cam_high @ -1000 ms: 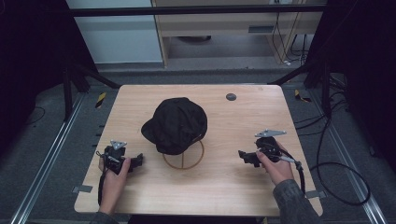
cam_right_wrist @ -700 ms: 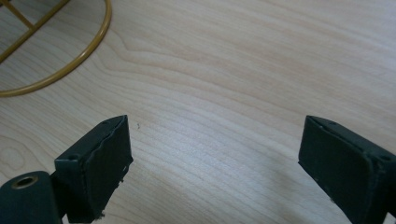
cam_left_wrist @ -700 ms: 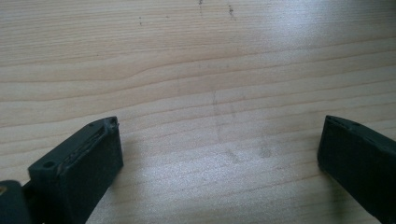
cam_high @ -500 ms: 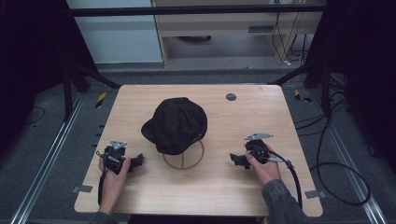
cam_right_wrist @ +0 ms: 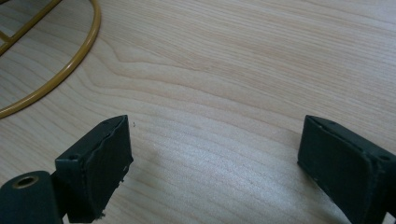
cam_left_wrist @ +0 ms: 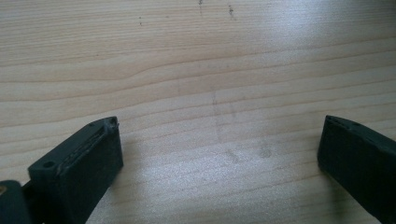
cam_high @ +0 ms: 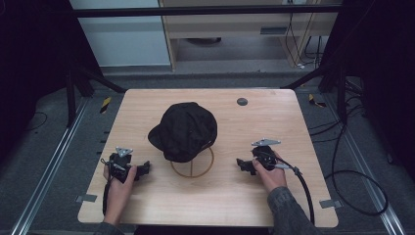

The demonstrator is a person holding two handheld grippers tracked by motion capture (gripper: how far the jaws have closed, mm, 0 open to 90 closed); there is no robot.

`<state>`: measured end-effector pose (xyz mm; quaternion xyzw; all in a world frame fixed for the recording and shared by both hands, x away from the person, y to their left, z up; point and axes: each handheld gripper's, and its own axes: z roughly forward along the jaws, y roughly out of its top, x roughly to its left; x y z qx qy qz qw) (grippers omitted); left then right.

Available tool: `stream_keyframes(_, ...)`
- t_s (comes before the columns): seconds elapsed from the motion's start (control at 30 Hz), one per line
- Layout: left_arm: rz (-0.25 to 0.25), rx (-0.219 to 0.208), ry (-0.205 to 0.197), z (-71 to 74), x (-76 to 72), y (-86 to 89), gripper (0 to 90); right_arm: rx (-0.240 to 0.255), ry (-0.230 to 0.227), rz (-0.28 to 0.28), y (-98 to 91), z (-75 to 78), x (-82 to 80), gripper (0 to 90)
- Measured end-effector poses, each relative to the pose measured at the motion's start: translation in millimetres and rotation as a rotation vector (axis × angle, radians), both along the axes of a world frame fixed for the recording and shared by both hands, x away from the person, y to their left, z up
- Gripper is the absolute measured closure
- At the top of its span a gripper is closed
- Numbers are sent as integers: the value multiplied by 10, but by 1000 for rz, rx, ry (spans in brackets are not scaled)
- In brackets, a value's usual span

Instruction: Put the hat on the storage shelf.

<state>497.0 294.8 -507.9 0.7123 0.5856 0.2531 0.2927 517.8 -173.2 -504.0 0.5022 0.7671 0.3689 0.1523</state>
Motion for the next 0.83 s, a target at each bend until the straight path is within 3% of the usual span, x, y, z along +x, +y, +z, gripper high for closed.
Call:
stream_keyframes(0.33, -1, 0, 0, 0, 8, 8, 0, -6, -16, -11, 30, -19, 12, 86)
stream_keyframes(0.57, 41, -4, -2, 0, 51, 41, 0, -60, -61, -10, 95, -61, -2, 66)
stream_keyframes(0.67, 51, -2, -1, 1, 66, 53, 0, -126, -75, 4, 144, -72, -12, 57)
stream_keyframes(0.83, 60, 0, 1, 2, 86, 75, 0, -125, -72, 3, 149, -72, -39, 57)
